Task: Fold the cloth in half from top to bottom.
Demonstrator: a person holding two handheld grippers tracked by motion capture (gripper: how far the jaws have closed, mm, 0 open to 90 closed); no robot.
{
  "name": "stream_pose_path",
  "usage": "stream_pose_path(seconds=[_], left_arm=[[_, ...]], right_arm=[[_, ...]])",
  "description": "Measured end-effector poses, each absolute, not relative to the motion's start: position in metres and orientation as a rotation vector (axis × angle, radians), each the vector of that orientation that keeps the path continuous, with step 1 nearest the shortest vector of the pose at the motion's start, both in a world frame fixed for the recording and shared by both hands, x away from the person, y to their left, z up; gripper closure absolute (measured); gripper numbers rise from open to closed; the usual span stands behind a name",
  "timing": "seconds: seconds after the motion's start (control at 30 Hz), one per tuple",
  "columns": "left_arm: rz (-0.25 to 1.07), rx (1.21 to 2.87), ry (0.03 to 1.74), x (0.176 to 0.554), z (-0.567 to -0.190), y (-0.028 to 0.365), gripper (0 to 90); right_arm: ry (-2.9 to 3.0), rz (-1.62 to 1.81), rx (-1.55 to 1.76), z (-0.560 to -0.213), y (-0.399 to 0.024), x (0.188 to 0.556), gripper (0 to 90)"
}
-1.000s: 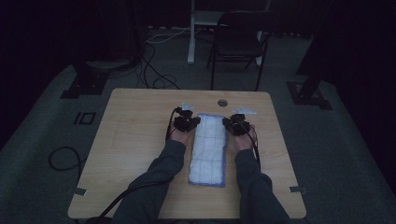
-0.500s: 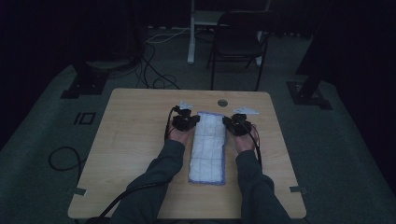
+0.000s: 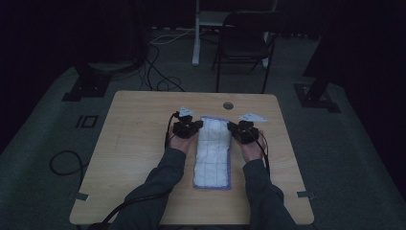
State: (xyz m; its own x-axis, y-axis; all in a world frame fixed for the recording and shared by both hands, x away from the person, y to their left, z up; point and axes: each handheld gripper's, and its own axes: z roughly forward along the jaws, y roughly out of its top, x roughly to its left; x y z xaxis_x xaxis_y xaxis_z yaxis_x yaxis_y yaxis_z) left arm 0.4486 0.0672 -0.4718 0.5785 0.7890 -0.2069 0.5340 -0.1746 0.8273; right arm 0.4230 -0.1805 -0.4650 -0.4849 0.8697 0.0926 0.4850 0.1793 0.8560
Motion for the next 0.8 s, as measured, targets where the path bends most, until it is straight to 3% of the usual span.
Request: stream_pose_path(seconds=[0.8], left_arm=[[0.315, 1.809, 1.029, 0.416, -0.468, 0.08, 88.6]], right_arm=[[2.059, 1.273, 1.194, -0.457, -0.178, 0.391, 85.0]])
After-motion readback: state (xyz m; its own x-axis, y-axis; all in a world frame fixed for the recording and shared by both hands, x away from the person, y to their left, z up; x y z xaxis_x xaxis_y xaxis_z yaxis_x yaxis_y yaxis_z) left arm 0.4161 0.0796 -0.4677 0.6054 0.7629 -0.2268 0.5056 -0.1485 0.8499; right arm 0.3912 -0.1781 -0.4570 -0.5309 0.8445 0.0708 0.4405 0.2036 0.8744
